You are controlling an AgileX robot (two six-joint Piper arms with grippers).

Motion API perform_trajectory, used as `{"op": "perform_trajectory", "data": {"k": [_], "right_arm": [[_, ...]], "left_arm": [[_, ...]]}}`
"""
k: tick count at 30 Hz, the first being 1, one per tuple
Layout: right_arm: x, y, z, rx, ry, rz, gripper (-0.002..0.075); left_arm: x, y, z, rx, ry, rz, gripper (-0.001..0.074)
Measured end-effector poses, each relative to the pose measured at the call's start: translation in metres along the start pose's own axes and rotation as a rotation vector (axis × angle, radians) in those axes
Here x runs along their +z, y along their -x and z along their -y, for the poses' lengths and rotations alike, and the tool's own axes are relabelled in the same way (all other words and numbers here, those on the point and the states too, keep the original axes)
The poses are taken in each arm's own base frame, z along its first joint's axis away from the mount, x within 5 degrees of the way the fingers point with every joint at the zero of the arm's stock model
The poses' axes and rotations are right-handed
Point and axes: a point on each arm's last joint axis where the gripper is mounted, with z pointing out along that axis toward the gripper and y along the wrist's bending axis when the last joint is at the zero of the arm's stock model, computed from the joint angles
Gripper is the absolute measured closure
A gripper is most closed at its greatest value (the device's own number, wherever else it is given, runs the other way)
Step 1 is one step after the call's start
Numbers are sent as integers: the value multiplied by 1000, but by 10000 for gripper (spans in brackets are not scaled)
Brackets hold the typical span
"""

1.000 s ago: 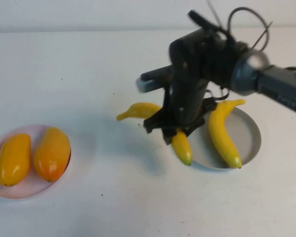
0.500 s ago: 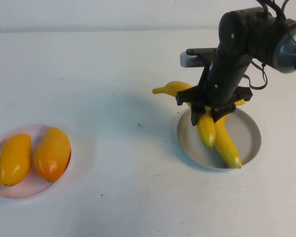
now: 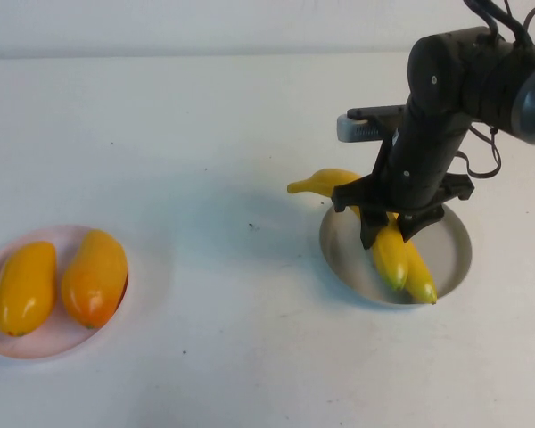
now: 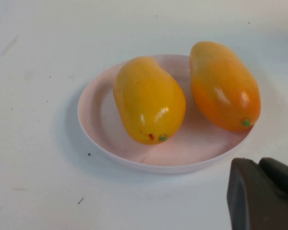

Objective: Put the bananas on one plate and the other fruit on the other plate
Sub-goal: Put another type of fruit in the right plate

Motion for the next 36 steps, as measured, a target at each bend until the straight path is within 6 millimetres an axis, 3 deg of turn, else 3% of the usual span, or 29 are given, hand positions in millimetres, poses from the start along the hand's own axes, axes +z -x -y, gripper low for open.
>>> {"op": "perform_trajectory", "data": {"k": [11,19,28,32,36], "right_arm": [[17,1,1,7,-7,-42,422],[17,1,2,-1,-26,-36,352],[17,2,3,3,-26,-36,341],[9,0,1,4,-8,-21,358],[-13,-4,-1,-14,29,23,445]], "left_arm": [[0,0,0,0,0,0,731],[0,0,0,0,0,0,731],[0,0,0,0,0,0,731],[0,0,0,0,0,0,731],[0,0,0,0,0,0,731]]}}
